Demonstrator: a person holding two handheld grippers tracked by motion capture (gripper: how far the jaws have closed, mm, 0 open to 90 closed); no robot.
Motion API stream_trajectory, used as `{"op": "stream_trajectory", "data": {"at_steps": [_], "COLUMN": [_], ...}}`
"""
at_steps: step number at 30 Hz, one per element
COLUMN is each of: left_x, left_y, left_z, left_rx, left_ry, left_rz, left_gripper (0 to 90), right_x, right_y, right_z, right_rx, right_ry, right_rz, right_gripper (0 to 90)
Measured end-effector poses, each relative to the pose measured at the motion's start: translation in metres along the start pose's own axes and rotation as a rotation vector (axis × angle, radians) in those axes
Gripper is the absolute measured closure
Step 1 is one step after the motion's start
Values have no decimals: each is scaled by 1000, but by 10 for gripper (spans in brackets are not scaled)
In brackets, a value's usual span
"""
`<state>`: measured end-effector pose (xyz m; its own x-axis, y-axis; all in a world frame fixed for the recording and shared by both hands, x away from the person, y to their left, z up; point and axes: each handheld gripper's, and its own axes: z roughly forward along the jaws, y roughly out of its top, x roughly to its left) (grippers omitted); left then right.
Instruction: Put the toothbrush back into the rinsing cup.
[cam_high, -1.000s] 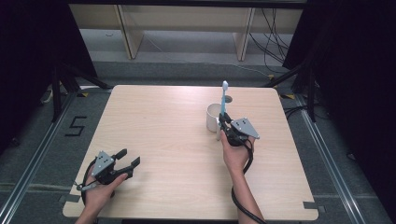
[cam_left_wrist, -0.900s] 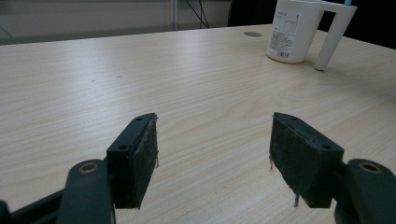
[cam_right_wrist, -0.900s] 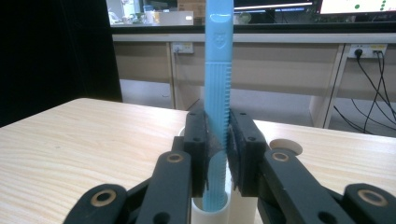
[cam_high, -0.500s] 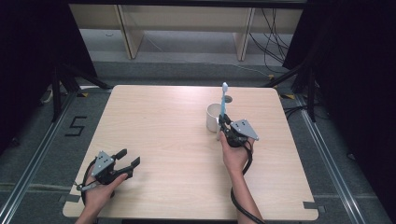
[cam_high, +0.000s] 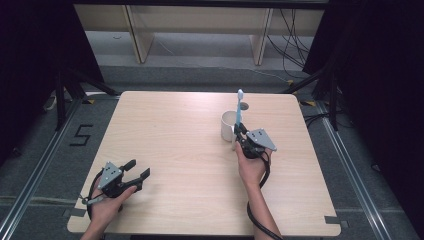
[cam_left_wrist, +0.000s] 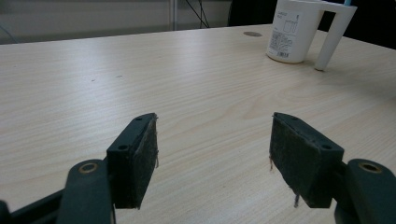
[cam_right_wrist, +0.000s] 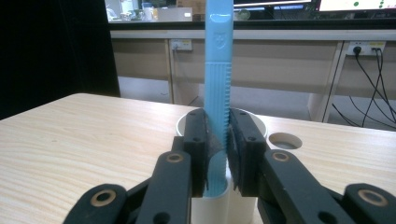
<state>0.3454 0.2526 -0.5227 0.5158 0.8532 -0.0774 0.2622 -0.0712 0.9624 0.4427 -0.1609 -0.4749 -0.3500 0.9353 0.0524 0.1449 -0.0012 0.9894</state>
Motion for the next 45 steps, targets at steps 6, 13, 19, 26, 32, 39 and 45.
{"op": "stream_trajectory", "data": {"at_steps": [6,13,19,26,32,39,45], "left_x": [0,0,0,1,0,1,0], "left_y": [0,0,0,0,0,0,0], "left_z": [0,0,0,2,1,2,0], "left_rx": [1,1,1,-17,2,-14,2], "left_ry": [0,1,1,-13,1,-10,1], "left_rz": [0,0,0,9,-1,7,-3], "left_gripper": [320,320,321,321,321,321,321], "right_x": [0,1,0,0,1,-1,0], "right_y": [-1,-3,-4,-5,-6,-7,-7], "right_z": [0,1,1,1,1,0,0], "right_rx": [4,4,11,12,9,16,7], "right_ry": [13,15,9,7,12,9,20], "right_rz": [5,1,-10,-11,-5,-15,-6], "right_gripper": [789,788,788,787,786,752,710]}}
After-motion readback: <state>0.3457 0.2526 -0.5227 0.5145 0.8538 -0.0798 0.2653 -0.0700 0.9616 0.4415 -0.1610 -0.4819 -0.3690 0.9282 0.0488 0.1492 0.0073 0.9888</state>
